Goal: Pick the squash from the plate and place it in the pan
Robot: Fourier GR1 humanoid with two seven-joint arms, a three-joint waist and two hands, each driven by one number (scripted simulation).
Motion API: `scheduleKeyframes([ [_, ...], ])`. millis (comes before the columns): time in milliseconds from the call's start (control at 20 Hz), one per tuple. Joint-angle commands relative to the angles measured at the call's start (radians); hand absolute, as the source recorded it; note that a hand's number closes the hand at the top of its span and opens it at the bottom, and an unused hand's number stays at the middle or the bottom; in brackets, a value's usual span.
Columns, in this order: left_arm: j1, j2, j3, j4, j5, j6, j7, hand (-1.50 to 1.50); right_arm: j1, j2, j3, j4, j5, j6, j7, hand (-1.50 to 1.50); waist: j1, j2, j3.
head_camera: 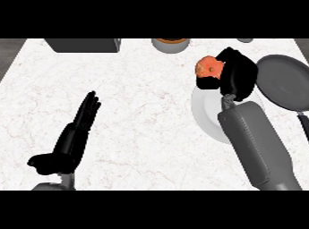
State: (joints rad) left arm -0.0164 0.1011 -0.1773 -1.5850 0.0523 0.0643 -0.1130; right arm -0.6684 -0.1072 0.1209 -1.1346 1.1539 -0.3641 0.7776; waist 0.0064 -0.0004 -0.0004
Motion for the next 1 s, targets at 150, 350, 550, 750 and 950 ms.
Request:
scheduleKeyframes([
  [150, 0.008, -0.003, -0.013, -0.05, -0.007, -0.008, 0.036, 0.0, -0.035, -0.068, -0.182, 0.093, -0.102, -0.167, -0.081, 1.5, 0.006, 0.004, 0.001],
  [350, 0.013, 0.002, 0.017, -0.007, -0.021, 0.0, -0.009, 0.0, -0.001, -0.112, -0.249, 0.138, -0.17, -0.245, -0.172, 1.5, 0.003, 0.003, 0.001],
  [550, -0.013, 0.001, 0.024, -0.008, -0.004, -0.02, 0.012, 0.0, -0.035, -0.212, -0.319, 0.338, -0.196, -0.341, -0.322, 1.5, 0.012, 0.007, 0.001],
  [750, -0.043, -0.018, 0.011, -0.024, -0.006, -0.011, 0.052, 0.0, -0.006, -0.305, -0.361, 0.456, -0.171, -0.441, -0.393, 1.5, 0.017, 0.011, 0.002],
  [950, -0.073, -0.054, -0.012, 0.062, -0.046, 0.008, 0.009, 0.0, -0.091, -0.333, -0.424, 0.57, -0.212, -0.577, -0.464, 1.5, 0.02, 0.015, 0.003],
])
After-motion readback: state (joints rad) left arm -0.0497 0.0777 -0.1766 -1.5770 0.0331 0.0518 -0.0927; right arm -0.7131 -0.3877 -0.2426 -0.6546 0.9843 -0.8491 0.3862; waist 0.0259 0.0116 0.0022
